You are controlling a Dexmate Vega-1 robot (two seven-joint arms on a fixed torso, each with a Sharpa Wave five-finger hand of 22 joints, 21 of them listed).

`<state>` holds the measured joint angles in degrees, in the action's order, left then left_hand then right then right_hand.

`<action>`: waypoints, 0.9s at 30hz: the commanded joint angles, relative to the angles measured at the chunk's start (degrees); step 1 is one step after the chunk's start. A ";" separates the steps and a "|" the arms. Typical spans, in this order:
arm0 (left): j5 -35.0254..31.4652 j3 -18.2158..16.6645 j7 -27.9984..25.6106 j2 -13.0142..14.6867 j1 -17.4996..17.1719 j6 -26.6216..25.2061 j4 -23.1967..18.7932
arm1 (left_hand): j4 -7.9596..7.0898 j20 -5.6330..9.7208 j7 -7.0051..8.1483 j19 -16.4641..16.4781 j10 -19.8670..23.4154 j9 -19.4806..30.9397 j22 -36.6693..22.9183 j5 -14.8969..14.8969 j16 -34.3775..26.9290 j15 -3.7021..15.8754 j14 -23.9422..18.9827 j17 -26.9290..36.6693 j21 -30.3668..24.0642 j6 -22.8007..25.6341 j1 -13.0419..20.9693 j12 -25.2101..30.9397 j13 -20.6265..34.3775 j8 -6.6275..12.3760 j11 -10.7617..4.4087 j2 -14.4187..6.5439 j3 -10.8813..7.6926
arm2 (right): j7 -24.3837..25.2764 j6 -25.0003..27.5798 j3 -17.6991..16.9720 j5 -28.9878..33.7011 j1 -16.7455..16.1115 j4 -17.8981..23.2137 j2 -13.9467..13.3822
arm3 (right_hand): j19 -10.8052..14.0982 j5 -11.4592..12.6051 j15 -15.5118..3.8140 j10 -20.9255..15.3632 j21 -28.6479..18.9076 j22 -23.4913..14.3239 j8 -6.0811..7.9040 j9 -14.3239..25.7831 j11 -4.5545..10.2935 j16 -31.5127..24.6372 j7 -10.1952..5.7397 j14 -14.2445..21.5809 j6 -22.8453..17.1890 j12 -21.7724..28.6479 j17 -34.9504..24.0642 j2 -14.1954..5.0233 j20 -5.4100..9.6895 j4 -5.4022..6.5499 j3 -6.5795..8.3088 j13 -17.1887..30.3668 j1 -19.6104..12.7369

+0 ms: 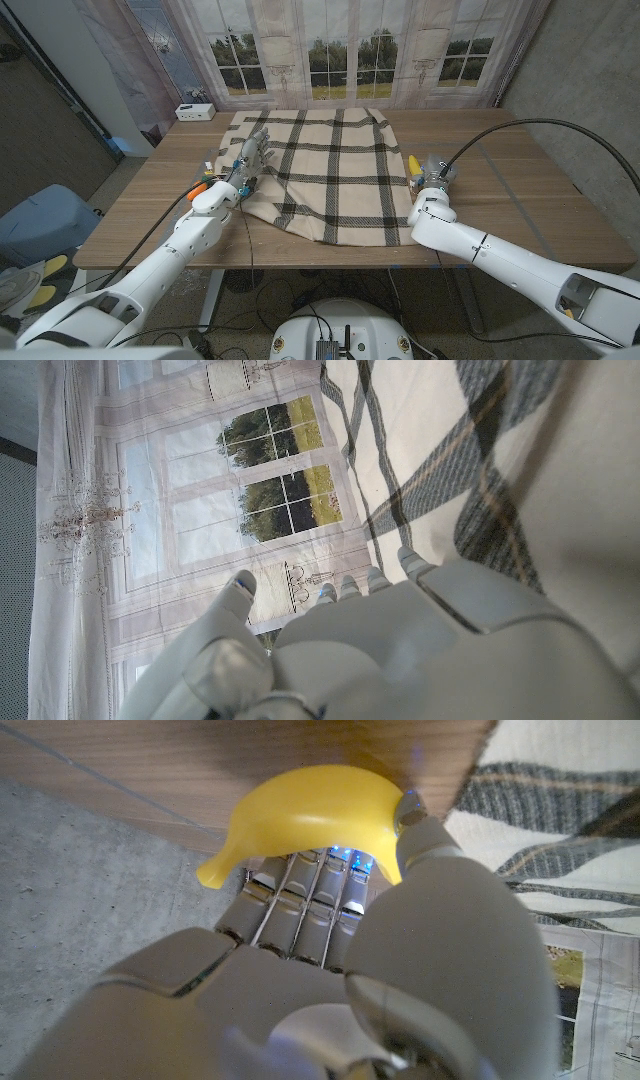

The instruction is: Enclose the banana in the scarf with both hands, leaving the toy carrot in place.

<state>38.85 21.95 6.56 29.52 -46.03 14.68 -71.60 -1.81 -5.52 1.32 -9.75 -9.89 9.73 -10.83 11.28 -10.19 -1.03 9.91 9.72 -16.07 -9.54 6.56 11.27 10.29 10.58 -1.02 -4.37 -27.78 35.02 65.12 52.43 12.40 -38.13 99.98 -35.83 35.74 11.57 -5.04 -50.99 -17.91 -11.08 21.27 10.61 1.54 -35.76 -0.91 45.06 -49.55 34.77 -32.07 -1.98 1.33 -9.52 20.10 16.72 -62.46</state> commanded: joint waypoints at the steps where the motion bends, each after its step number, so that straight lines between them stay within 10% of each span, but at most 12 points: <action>1: -0.22 -0.16 -0.80 0.33 -0.84 0.11 -1.07 | -0.13 -0.52 0.18 -1.34 -11.11 0.24 -0.05 0.33 -0.18 -0.28 10.01 0.29 0.40 -8.45 -0.21 0.10 0.14 -0.16 0.34 -0.32 0.17 | 0.98 -4.12 -1.18 4.75 -0.87 0.17 0.41 | 0.39 0.26 -7.57 -2.35 -0.17 -0.21 2.22 1.71 2.51 0.32 -4.26 0.36 -11.23 0.54 -0.27 -4.30 -0.24 0.45 0.30 4.43 -3.61; 27: 0.69 -2.00 -1.51 1.88 -4.83 2.29 -3.77 | 0.01 -0.59 0.31 -1.12 -10.91 0.24 -0.05 0.36 -0.21 -0.51 9.86 0.27 0.73 -8.38 -0.20 0.15 0.14 -0.15 0.42 -0.44 0.36 | -4.31 -12.07 1.26 13.86 2.97 -2.63 3.36 | 0.35 0.24 -7.53 -2.09 -0.42 -0.24 2.73 1.74 2.68 1.71 -4.36 0.95 -11.11 1.60 -0.94 -4.25 -0.15 0.68 0.22 5.61 -3.67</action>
<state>39.10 20.68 5.31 30.82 -49.31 16.02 -74.42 -1.82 -5.53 1.32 -9.77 -9.68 9.73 -10.81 11.28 -10.19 -1.24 9.71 9.72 -15.45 -9.54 6.36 11.27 10.29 10.58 -0.81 -4.56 -27.78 32.97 56.44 52.71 22.92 -36.85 99.03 -33.82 35.74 11.47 -5.12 -50.76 -17.96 -11.07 22.25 10.60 1.77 -34.26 0.00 45.35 -50.47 35.95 -32.81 -2.07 1.33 -9.51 20.11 16.72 -62.37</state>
